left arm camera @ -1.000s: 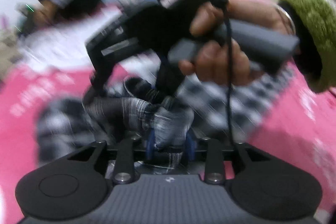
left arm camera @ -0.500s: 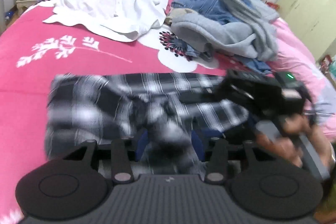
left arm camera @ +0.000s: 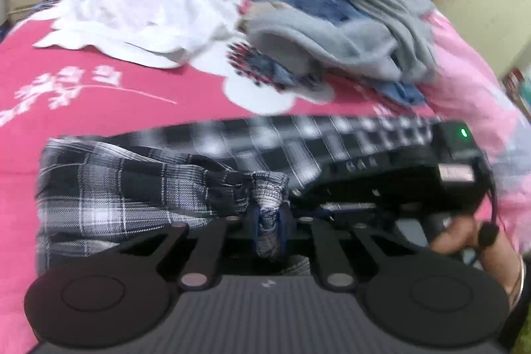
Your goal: Fold clothes
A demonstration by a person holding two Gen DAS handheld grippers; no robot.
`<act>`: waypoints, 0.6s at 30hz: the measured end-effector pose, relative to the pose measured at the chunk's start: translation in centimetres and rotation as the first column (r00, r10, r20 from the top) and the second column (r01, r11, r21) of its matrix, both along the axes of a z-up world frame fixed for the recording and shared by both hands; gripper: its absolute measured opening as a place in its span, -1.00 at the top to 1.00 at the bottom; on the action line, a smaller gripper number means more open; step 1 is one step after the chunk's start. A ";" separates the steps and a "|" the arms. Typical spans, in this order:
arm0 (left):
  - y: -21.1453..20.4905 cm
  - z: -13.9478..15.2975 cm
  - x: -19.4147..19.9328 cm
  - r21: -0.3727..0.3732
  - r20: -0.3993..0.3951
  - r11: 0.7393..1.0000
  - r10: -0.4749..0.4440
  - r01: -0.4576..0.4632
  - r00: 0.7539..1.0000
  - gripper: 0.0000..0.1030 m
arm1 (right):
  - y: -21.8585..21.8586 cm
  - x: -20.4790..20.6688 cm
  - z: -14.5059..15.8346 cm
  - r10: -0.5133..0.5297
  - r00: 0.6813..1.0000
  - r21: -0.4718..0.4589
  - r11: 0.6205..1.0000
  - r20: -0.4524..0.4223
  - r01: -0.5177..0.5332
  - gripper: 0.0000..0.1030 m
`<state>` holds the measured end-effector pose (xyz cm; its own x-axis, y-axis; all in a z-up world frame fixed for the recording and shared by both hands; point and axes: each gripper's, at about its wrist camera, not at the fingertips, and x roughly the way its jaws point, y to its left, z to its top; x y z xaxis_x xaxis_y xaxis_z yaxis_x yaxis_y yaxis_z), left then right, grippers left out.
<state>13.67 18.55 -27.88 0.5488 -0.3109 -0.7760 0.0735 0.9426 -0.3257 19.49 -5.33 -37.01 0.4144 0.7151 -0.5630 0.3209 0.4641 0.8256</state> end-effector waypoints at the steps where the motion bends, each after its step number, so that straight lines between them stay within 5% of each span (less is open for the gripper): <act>1: -0.4 -0.6 0.5 0.013 -0.016 1.000 -0.004 0.004 1.000 0.70 | -0.2 0.0 -0.4 -0.014 1.000 0.021 1.000 -0.011 0.014 0.71; 6: -0.7 -2.4 1.0 -0.025 -0.015 1.000 0.013 -0.014 1.000 0.35 | -2.0 -1.0 -2.0 -0.107 0.991 0.126 0.985 -0.075 0.116 0.52; 7: -0.6 -2.2 0.8 -0.046 -0.003 0.999 0.012 -0.012 1.000 0.13 | -2.3 -1.3 -2.1 -0.128 0.989 0.155 0.978 -0.072 0.138 0.37; 10: -0.1 -1.7 -0.3 -0.111 0.021 0.994 0.005 -0.002 1.000 -0.04 | -3.0 -2.0 -2.2 -0.177 0.983 0.237 0.954 -0.053 0.185 -0.22; 15: -0.3 -1.4 -2.1 -0.134 0.031 0.991 -0.025 0.029 0.999 -0.15 | -0.5 -0.2 0.0 0.027 0.999 0.101 0.994 0.018 -0.029 -0.39; 18: -0.4 -1.2 -3.4 -0.131 0.042 0.990 -0.048 0.053 0.998 -0.15 | 2.1 1.4 1.6 0.210 0.976 -0.073 0.976 0.058 -0.206 -0.47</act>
